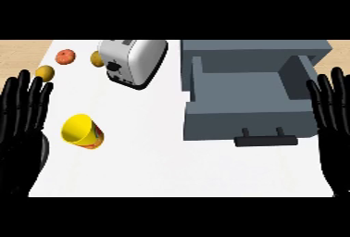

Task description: Pick up the cup, place it into the drawer and close the drawer

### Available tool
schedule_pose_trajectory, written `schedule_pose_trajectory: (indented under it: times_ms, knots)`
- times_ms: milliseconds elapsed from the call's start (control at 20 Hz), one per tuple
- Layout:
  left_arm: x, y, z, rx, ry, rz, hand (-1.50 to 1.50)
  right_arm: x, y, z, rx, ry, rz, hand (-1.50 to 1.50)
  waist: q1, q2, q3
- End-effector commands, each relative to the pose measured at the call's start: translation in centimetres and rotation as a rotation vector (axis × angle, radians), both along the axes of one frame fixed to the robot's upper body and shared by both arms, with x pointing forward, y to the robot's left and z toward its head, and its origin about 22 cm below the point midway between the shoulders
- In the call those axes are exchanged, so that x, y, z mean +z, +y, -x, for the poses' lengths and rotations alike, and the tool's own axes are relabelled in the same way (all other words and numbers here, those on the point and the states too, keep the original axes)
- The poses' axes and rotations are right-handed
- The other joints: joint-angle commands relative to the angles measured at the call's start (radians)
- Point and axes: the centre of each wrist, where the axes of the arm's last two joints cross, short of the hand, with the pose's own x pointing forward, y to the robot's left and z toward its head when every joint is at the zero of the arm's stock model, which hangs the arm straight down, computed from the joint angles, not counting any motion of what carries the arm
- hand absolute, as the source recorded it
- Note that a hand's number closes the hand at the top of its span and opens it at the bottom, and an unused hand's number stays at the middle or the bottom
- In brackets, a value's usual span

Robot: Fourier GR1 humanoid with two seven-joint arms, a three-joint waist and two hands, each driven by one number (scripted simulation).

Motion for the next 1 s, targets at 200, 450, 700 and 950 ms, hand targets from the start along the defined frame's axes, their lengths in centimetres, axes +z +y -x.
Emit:
schedule_pose_trajectory:
  times_ms: [200, 450, 700, 950]
  knots:
    - [-0.4, 5.8, -1.5, -0.082, -0.013, 0.009, -1.50, -0.9, 0.6, 1.0, -0.002, -0.037, 0.010, -1.50, 0.027, 0.030, 0.021]
    - [-2.3, 7.3, -2.2, -0.033, 0.210, 0.258, -1.50, -1.4, 0.3, -1.3, 0.119, 0.151, 0.117, -1.50, 0.036, 0.033, 0.020]
    - [-6.5, 9.0, -3.3, -0.009, 0.229, 0.263, -1.50, -1.4, 0.2, -2.0, 0.132, 0.161, 0.088, -1.50, 0.029, 0.030, 0.021]
    - [-8.7, 11.7, -3.9, 0.049, 0.312, 0.235, -1.50, 0.3, -0.8, -3.3, 0.119, 0.143, 0.079, -1.50, 0.029, 0.030, 0.020]
